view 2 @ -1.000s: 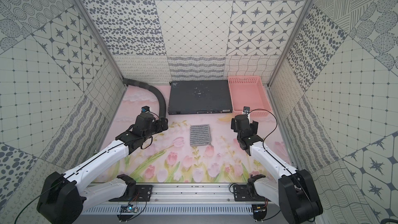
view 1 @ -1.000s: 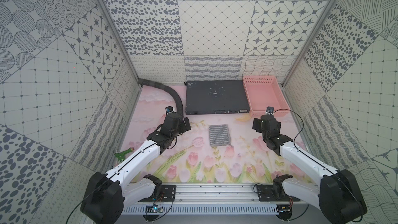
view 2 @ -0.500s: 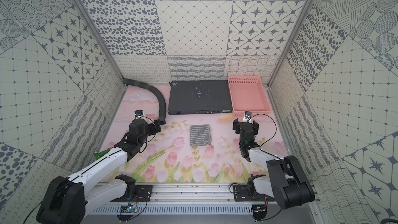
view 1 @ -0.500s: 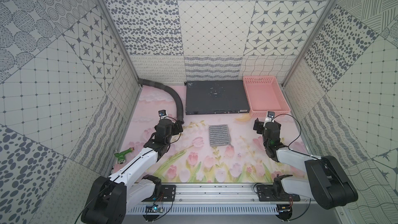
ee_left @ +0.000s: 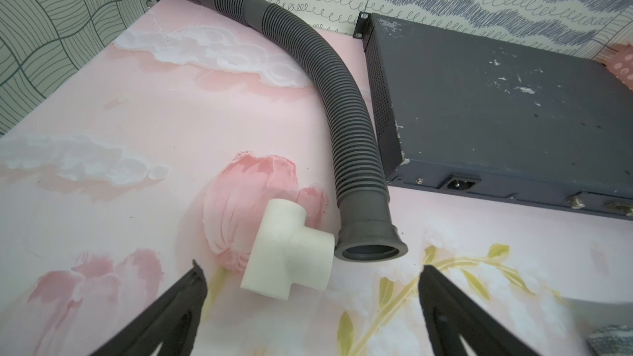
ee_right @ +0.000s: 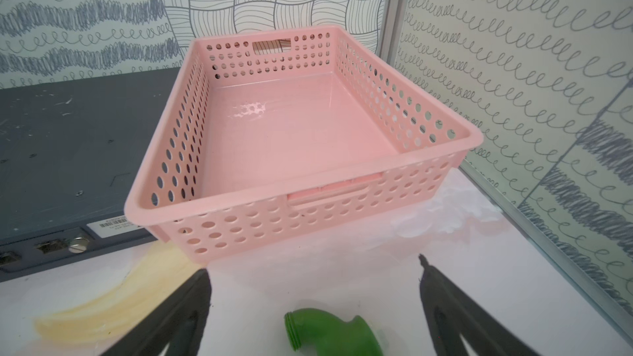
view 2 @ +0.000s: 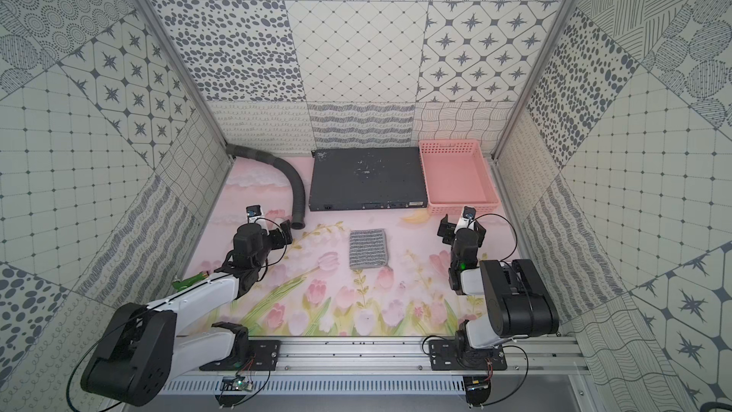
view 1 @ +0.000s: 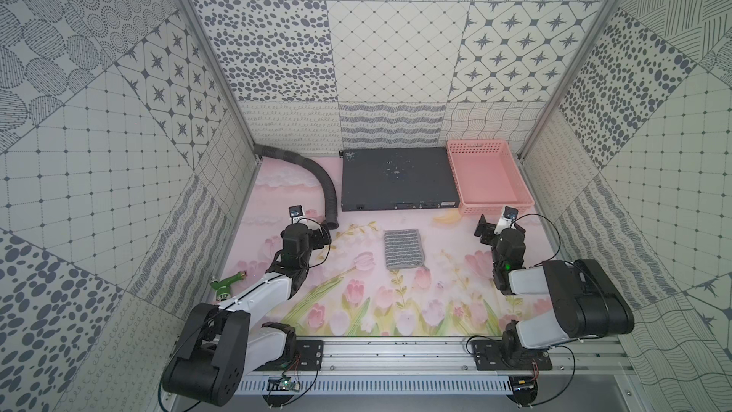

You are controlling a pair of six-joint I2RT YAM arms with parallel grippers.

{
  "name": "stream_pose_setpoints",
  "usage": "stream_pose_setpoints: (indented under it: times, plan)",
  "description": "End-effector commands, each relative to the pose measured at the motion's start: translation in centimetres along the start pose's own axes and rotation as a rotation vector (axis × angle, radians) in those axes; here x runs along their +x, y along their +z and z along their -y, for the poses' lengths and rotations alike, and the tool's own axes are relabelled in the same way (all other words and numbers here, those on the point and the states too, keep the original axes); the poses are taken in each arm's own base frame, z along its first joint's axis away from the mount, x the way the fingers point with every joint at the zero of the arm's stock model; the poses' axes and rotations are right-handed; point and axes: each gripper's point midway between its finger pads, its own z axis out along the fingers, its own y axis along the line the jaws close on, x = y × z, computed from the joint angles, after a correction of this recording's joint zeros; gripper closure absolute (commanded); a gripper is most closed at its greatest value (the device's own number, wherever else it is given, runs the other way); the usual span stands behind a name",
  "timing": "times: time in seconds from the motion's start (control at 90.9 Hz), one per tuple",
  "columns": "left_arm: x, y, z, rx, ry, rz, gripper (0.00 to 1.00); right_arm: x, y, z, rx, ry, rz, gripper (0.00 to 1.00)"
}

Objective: Fold the square dishcloth
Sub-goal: Reset both arms

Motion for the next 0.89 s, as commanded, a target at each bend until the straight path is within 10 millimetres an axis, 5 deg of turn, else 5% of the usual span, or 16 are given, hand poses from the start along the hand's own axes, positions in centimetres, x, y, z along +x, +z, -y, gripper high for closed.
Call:
stream_pose_setpoints:
  times: [0.0, 0.231, 0.616, 0.88]
  plan:
    - [-3.0, -0.2, 1.8, 0.101, 0.066, 0.131, 0.01, -1.3, 0.0, -1.3, -0.093, 0.03, 0.076, 0.03]
    - [-1.0, 0.8, 1.0, 0.082, 0.113, 0.121, 0.01, -1.2, 0.4, -1.0, -0.069, 0.035, 0.052, 0.03]
    - [2.7, 3.1, 3.4, 0.237, 0.206, 0.07, 0.01, -1.2, 0.4, -0.9, -0.067, 0.037, 0.052, 0.03]
    - [2.1, 4.8, 1.4, 0.112, 0.144, 0.02, 0.01, -1.2, 0.5, -0.9, -0.066, 0.036, 0.049, 0.03]
